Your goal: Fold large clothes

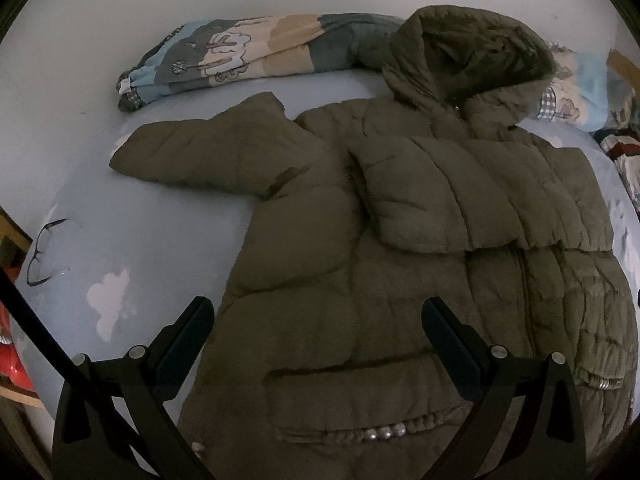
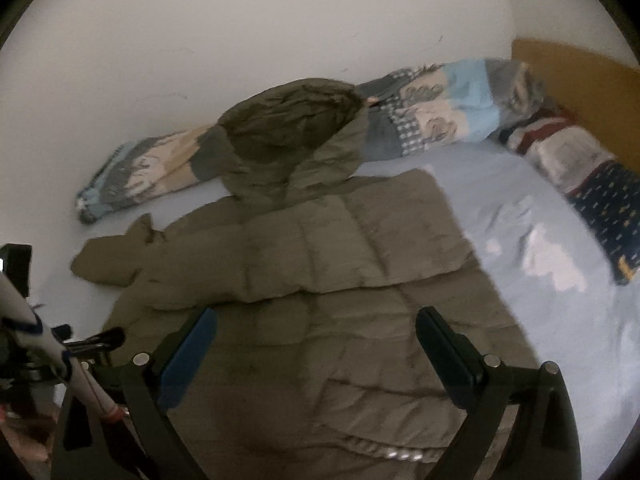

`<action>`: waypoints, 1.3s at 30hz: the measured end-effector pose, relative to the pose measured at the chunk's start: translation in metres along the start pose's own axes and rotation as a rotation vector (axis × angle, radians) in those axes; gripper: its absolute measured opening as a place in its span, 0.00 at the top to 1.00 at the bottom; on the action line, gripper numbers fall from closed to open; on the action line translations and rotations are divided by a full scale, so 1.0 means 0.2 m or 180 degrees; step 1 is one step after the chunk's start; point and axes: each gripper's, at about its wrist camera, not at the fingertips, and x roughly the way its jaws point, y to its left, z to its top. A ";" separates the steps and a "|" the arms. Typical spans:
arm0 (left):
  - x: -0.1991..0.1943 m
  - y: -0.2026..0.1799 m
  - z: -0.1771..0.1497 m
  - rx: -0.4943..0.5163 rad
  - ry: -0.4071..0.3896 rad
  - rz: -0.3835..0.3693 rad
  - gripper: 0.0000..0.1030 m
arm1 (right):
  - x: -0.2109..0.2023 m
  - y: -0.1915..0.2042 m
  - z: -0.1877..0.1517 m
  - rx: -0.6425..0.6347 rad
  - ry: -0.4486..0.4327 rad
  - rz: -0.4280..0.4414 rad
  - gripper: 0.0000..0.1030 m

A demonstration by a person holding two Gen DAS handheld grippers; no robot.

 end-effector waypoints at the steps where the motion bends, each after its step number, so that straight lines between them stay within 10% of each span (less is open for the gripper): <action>1: 0.00 0.01 0.01 -0.0015 -0.0010 0.0016 0.00 | 0.01 0.00 0.00 0.0048 0.0042 0.0073 0.01; 7: 0.01 0.15 0.06 -0.0178 -0.0152 -0.0167 0.00 | 0.08 -0.02 -0.02 0.0261 0.0293 0.0405 0.01; 23: 0.25 1.19 0.30 -0.1518 -0.0090 -0.0265 0.01 | 0.25 -0.02 -0.11 -0.0218 0.0975 -0.0311 0.01; 28: 0.42 1.59 0.43 -0.2059 0.0016 -0.0487 0.38 | 0.26 -0.01 -0.12 -0.0229 0.1076 -0.0275 0.01; 39: 0.92 2.07 0.51 -0.2937 0.0123 -0.0962 0.53 | 0.30 0.01 -0.16 -0.0143 0.1098 -0.0311 0.01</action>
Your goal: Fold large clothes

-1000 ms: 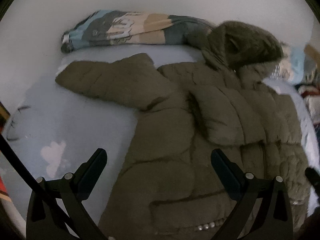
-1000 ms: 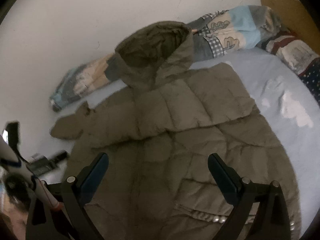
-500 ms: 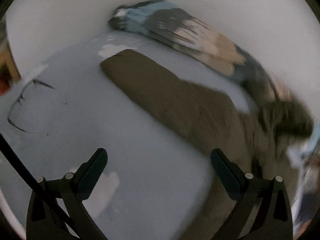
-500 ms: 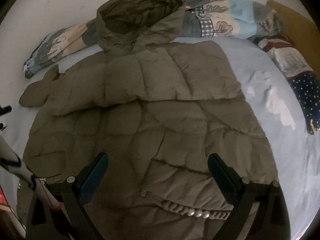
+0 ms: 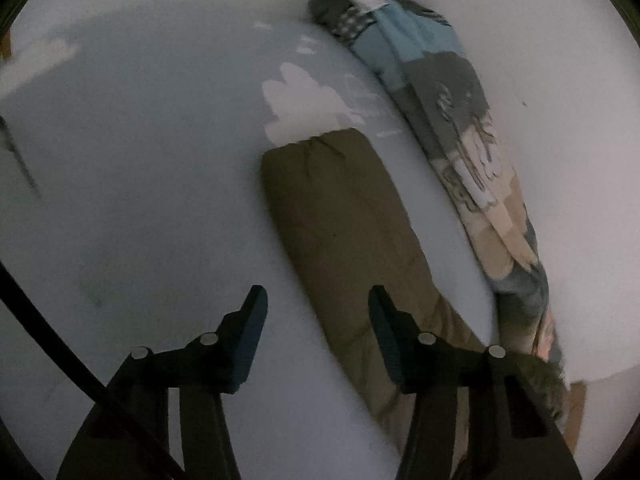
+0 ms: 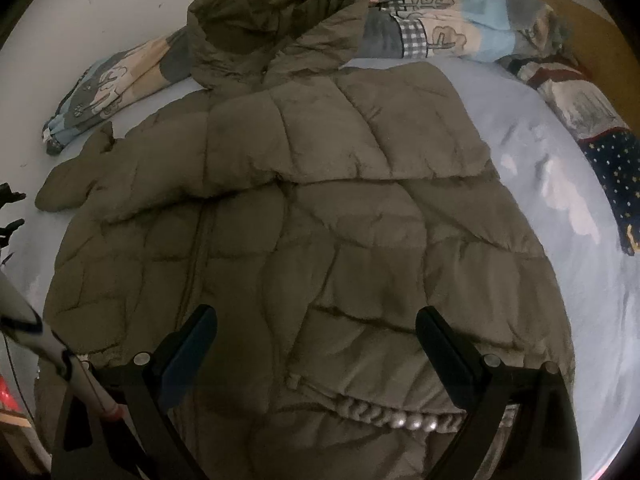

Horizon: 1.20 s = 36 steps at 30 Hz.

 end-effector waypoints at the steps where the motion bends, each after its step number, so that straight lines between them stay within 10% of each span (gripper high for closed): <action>1: 0.03 0.03 0.02 -0.0058 0.0014 -0.0044 0.54 | 0.01 0.00 0.00 -0.0003 -0.0003 0.0002 0.01; 9: 0.26 0.06 0.14 -0.0247 -0.0128 -0.0209 0.55 | 0.04 0.06 0.00 -0.0182 -0.0076 -0.0078 0.01; 14: 0.25 -0.01 0.13 -0.0014 -0.0311 -0.0127 0.84 | 0.08 0.07 0.01 -0.0154 -0.0062 -0.0106 0.01; 36: -0.88 -0.90 -0.36 0.1077 -0.0882 -0.0711 0.87 | -0.19 -0.23 0.08 0.0594 -0.0528 -0.0146 0.01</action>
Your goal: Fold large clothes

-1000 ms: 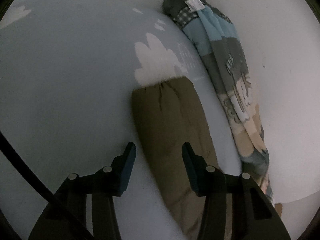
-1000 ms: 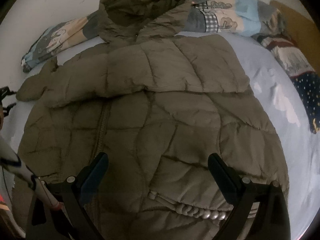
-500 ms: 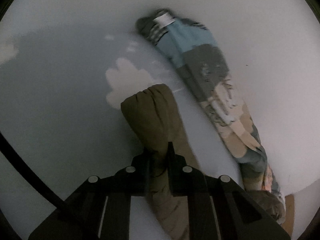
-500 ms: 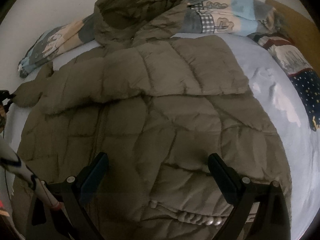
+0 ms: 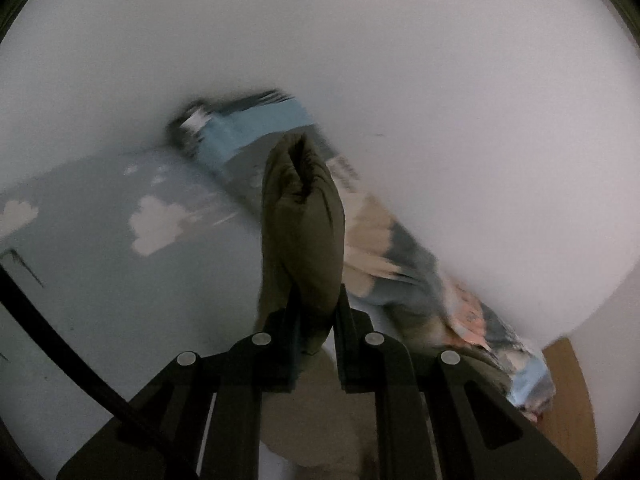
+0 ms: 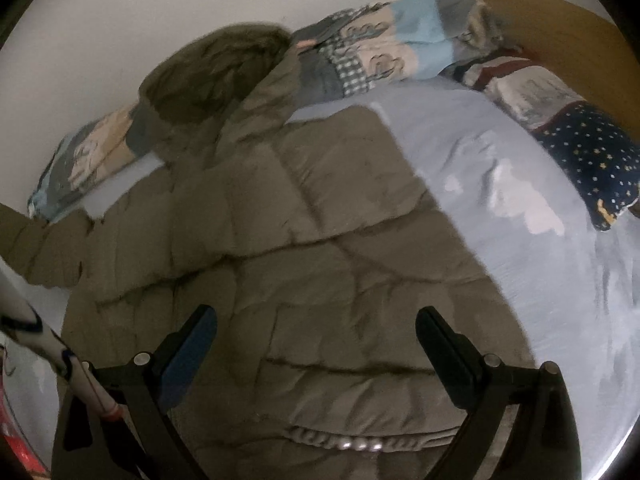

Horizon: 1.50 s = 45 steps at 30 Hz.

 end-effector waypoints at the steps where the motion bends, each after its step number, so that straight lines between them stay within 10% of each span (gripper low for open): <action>1: -0.06 -0.13 -0.02 0.0134 -0.0013 -0.0052 0.87 | -0.02 -0.02 0.01 0.0015 -0.0027 -0.0016 0.01; 21: -0.10 -1.43 -0.96 0.1289 0.0605 -0.0589 0.87 | -0.32 -0.46 0.14 0.0589 -0.0442 0.0156 0.01; 36: 0.40 -1.47 -2.09 0.1690 0.1593 -0.0340 0.87 | -0.35 -0.58 0.18 0.0799 -0.0467 0.0164 0.01; 41: 0.44 -1.45 -2.25 0.2063 0.1937 -0.0197 0.51 | -0.35 -0.59 0.18 0.0817 -0.0464 0.0167 0.01; 45: 0.31 -1.46 -2.15 0.2271 0.1813 -0.0447 0.43 | -0.34 -0.59 0.19 0.0813 -0.0473 0.0166 0.01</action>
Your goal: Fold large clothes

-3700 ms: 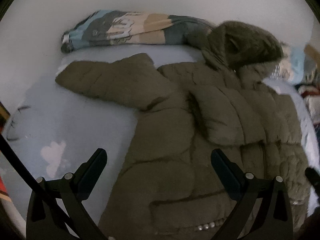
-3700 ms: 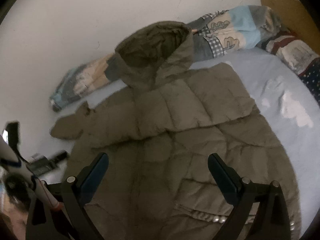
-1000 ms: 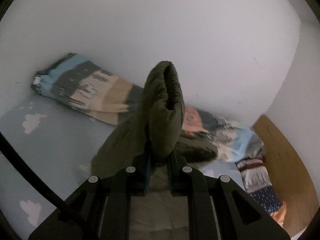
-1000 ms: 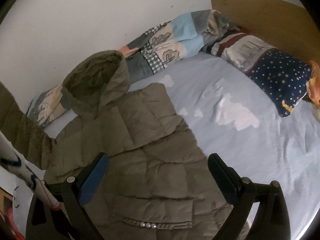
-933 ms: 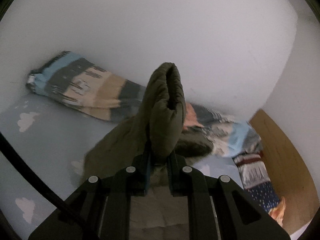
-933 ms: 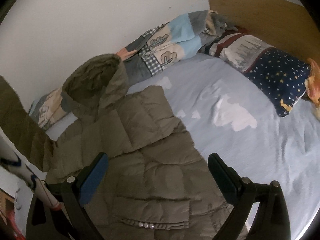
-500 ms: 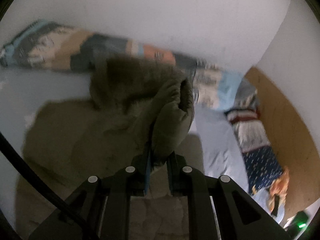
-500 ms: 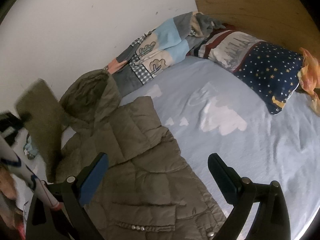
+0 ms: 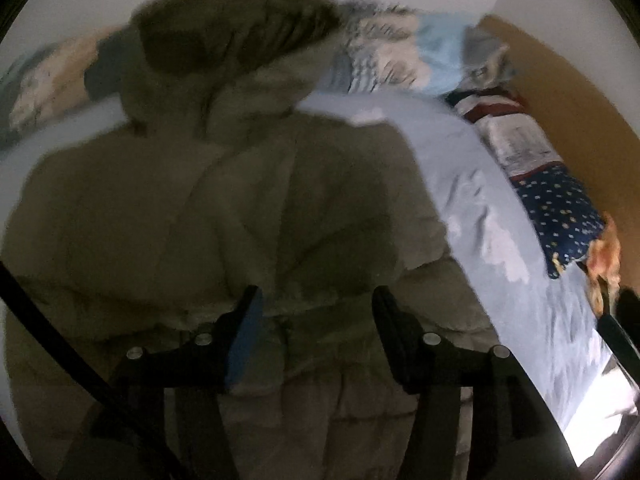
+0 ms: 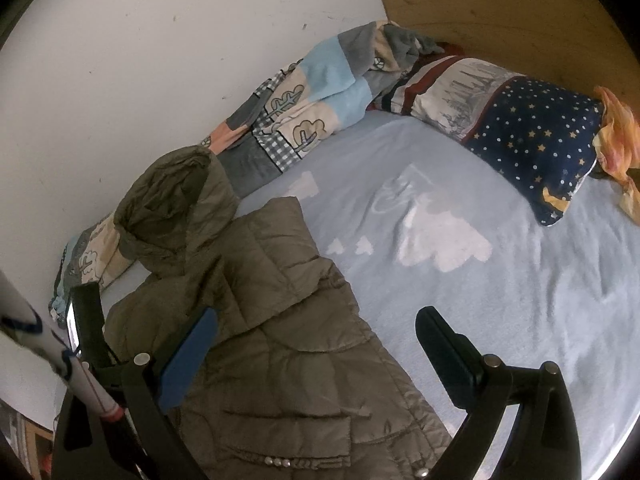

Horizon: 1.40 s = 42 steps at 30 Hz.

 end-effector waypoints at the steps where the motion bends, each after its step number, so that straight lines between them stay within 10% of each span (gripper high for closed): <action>1: -0.05 0.02 0.02 0.0032 -0.0075 0.0037 0.38 | 0.00 0.00 0.00 0.0004 0.0001 0.0000 0.01; 11: -0.15 0.93 0.06 -0.0921 -0.0083 0.1217 0.36 | 0.04 0.05 -0.03 -0.0063 0.0039 -0.0025 0.01; 15: 0.02 1.16 -0.07 -0.1181 0.0369 0.0969 0.24 | 0.07 0.09 -0.05 -0.0106 0.0068 -0.0028 0.01; 25: -0.31 0.96 -0.13 -0.0909 -0.0037 0.0836 0.24 | 0.15 0.17 -0.09 -0.0188 0.0160 -0.0006 0.01; 33: -0.47 0.86 -0.50 -0.0816 0.0050 0.1252 0.24 | 0.19 0.19 -0.13 -0.0294 0.0325 0.0056 0.03; 42: -0.37 0.85 -0.49 -0.0704 -0.0096 0.1393 0.24 | 0.27 0.31 -0.23 -0.0578 0.0575 0.0309 0.46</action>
